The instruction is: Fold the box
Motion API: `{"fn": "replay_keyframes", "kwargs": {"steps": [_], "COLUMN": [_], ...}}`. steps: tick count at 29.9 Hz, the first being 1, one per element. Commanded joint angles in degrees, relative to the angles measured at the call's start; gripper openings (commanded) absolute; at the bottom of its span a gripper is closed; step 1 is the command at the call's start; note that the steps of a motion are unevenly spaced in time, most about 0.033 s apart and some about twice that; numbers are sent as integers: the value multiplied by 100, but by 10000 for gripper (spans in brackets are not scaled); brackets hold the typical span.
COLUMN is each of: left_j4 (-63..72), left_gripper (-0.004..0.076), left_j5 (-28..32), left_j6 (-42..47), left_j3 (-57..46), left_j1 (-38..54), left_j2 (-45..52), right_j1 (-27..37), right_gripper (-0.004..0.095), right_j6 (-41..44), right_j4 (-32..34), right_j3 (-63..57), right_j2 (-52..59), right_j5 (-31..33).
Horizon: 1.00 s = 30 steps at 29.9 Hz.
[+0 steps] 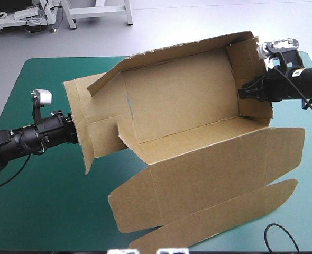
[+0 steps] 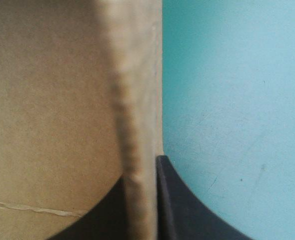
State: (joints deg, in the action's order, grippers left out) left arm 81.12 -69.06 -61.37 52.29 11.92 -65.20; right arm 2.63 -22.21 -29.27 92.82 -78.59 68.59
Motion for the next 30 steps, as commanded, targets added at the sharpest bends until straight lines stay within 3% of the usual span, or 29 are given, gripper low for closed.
{"fn": "replay_keyframes", "kwargs": {"steps": [1,13,16,19,24,26,30], "left_j4": [619,500,501,511,742,791,791], "left_gripper": [13,16,48,148,420,494,524], "left_j5": [-525,-472,-371,-236,-211,-74,109], "left_j6": [82,299,299,299,299,299,312], "left_j3": [216,962,988,988,988,988,998], "left_j1": [-173,-1224,-1266,-1266,-1290,-1314,-1418], "left_j2": [156,156,156,156,156,156,156], "right_j1": [-4,-25,-25,-25,-25,-25,-25], "right_gripper": [-17,-16,-16,-16,-16,-16,-16], "right_j6": [150,301,301,301,313,343,386], "right_j4": [-206,51,20,54,54,54,54], "right_j3": [166,166,166,166,166,166,166], "right_j2": [172,172,172,172,172,172,172], "right_j5": [-349,-352,-352,-352,-363,-371,-431]}}
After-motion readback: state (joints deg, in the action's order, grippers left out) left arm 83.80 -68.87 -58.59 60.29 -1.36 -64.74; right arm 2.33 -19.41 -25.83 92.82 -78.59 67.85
